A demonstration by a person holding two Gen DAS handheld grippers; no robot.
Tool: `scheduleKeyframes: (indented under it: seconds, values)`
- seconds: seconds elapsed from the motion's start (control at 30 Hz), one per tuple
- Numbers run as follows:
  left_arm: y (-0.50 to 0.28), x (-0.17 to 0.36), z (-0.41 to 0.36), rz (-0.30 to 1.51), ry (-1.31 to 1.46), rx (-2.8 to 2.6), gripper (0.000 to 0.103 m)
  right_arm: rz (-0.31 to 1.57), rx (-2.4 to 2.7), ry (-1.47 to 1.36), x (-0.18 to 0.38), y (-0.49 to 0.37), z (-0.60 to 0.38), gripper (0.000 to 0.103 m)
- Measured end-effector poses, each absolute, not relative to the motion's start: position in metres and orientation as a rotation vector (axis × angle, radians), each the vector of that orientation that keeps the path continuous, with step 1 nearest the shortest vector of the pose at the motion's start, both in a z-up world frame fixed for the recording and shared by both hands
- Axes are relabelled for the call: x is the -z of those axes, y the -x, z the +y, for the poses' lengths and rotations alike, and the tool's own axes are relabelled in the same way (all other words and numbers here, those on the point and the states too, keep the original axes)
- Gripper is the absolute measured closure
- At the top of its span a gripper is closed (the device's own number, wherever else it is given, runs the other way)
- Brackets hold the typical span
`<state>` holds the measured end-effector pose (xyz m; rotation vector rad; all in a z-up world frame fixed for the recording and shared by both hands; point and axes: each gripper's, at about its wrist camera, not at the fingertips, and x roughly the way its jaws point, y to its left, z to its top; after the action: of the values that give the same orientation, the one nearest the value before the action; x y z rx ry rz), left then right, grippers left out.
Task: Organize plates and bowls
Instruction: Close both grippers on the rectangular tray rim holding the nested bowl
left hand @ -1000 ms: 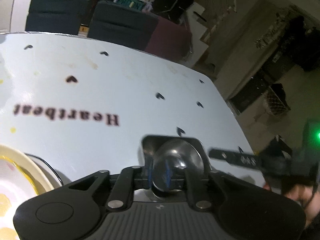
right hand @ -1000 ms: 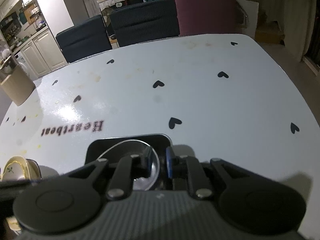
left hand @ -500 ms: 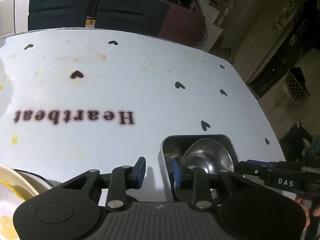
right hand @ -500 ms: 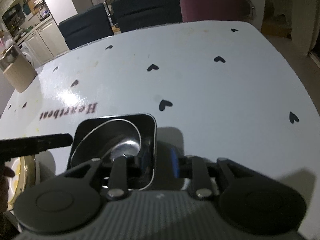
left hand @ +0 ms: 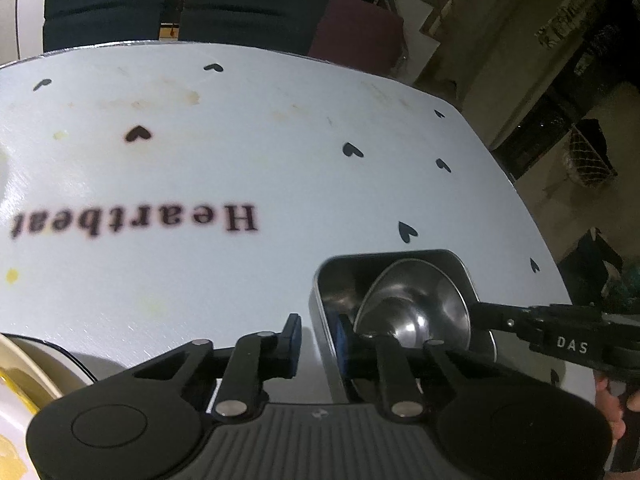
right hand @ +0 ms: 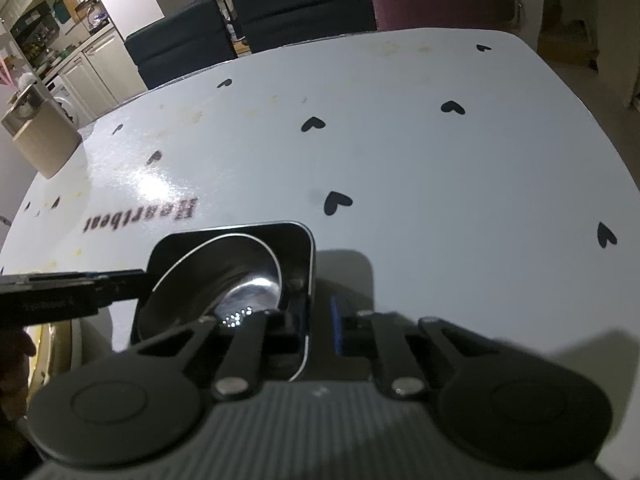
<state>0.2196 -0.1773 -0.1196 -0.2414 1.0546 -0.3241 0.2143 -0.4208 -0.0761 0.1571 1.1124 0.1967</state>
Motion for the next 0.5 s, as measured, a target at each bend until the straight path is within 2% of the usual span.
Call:
scheduleKeyframes:
  seconds: [0.03,0.17,0.27,0.33,0.5]
  values:
    - [-0.2192,0.1205,-0.1774,1.06,0.246,0.326,0.086,1.111,-0.206,-0.156,0.0766,-0.2142,-0.4199,0.097]
    - [-0.2179,0.1232,-0.178,1.072,0.259,0.328,0.087,1.114,-0.21,-0.164,0.0776,-0.2153,-0.4209,0.099]
    - [-0.2159,0.1248,-0.1793,1.08,0.265,0.33,0.088,1.117,-0.21,-0.174,0.0785,-0.2162,-0.4224,0.099]
    - [-0.2148,0.1251,-0.1802,1.08,0.269,0.338,0.092,1.12,-0.21,-0.184,0.079,-0.2163,-0.4234,0.099]
    - [-0.2151,0.1264,-0.1784,1.074,0.288,0.336,0.093,1.126,-0.215,-0.191,0.0802,-0.2157,-0.4265,0.099]
